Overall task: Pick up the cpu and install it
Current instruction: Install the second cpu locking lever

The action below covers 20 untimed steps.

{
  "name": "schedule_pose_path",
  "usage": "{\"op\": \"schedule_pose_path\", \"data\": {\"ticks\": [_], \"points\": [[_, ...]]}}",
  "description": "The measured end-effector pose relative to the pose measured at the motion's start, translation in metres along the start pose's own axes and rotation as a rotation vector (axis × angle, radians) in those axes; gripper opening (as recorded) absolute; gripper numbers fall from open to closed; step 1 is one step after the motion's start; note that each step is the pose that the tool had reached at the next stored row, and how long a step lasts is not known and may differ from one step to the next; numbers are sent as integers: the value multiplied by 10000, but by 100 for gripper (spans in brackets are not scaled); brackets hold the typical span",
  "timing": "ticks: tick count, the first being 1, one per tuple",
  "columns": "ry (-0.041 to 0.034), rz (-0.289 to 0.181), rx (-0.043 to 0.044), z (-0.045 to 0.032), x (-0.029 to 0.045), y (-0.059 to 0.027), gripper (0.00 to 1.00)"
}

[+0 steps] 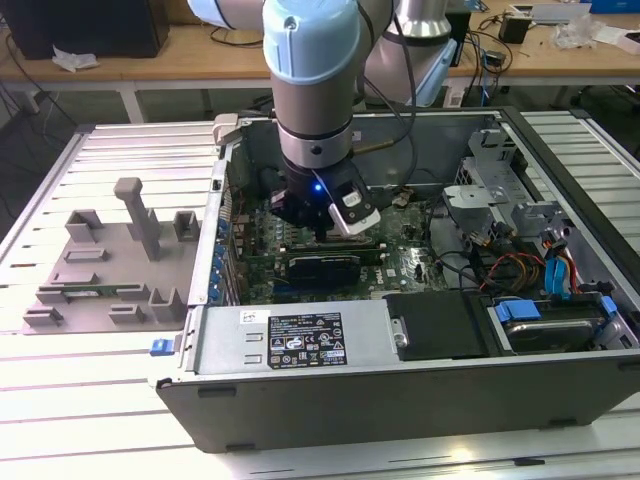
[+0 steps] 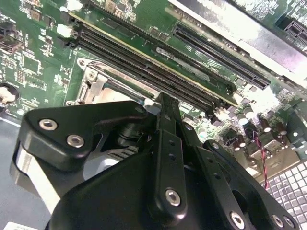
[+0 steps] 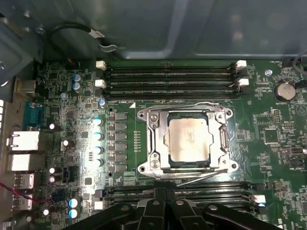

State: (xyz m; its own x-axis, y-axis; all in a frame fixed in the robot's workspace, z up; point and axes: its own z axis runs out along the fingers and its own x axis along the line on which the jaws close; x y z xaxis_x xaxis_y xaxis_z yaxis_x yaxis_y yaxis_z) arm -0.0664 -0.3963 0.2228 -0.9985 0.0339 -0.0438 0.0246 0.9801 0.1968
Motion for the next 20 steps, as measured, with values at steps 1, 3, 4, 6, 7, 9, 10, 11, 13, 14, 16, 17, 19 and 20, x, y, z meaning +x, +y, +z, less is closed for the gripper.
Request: {"op": "schedule_pose_path", "data": {"ticks": [1,3,4,6,7,9,10,11,13,14,16,17,19,20], "points": [[1,2,-50,13,10,-2,11],[7,11,-273,30,32,-7,11],[10,21,-445,37,39,-9,11],[10,22,-459,37,40,-10,11],[11,23,-479,38,44,-19,11],[12,24,-519,40,49,-47,11],[13,25,-527,39,50,-64,11],[13,25,-535,39,52,-78,11],[13,27,-568,39,59,-108,11],[14,29,-591,43,64,-114,11],[15,32,-657,58,77,-121,11],[16,34,-715,70,91,-125,11],[18,39,-821,85,114,-130,11],[18,42,-883,95,124,-132,11]]}}
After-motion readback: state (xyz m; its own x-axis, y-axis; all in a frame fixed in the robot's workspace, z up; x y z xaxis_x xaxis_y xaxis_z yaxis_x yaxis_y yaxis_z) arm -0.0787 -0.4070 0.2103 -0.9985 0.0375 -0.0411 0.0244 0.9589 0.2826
